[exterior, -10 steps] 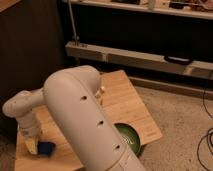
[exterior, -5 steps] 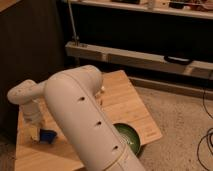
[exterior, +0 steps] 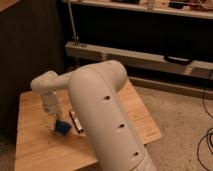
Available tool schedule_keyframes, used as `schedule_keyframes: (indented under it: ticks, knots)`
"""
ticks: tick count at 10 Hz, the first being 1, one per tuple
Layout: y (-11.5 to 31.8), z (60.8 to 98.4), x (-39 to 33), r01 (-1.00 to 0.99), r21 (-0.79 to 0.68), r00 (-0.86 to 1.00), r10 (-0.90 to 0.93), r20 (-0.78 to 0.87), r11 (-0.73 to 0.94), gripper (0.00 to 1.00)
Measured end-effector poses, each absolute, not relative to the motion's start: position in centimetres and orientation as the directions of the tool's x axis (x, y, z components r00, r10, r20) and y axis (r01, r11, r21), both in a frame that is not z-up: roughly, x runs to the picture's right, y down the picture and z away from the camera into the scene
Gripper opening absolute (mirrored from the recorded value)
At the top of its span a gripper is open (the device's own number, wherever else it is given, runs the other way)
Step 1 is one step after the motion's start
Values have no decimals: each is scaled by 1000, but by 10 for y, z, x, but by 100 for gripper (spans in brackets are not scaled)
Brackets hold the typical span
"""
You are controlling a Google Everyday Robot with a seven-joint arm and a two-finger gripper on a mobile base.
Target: Wipe the white sponge on the table
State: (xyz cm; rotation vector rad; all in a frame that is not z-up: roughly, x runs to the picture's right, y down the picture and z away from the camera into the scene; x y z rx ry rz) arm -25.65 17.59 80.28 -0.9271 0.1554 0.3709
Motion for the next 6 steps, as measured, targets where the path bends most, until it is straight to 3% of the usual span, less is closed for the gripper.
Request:
schedule_keyframes:
  ticks: [6]
  knots:
    - [232,774,-241,-367,-782,930,223,-293,504,19]
